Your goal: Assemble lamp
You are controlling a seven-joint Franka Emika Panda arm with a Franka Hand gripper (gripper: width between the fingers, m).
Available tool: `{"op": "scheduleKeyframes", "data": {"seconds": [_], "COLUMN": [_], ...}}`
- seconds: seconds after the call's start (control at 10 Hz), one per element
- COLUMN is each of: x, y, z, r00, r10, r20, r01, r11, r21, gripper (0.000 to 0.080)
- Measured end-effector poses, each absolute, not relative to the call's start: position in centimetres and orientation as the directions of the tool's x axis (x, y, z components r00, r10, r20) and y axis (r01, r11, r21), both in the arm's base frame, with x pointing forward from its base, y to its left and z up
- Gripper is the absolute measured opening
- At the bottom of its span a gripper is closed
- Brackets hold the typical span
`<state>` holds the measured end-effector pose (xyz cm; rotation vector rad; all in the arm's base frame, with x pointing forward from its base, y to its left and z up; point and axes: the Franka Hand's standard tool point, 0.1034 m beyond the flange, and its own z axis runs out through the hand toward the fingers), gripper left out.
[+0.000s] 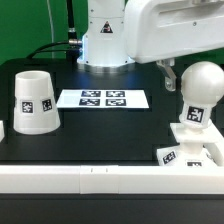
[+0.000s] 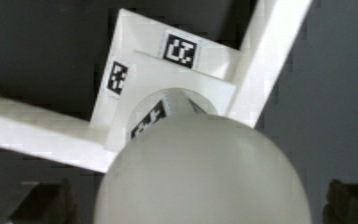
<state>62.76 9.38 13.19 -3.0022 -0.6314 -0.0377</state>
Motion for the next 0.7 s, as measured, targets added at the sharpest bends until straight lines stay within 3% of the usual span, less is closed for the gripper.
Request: {"op": "scheduleKeyframes", "data": {"seconds": [0.2,0.7], "x": [62.95,62.98], "y": [9.50,8.96], "z": [13.37,13.29], "r00": [0.806,0.587], "r10": [0.591,0.809], "r20": [0.032,0.028], "r01": [0.592,0.810], "r11": [-0.806,-0.587], "r21": [-0.015,0.001], "gripper": [0.0698,0.0698]}}
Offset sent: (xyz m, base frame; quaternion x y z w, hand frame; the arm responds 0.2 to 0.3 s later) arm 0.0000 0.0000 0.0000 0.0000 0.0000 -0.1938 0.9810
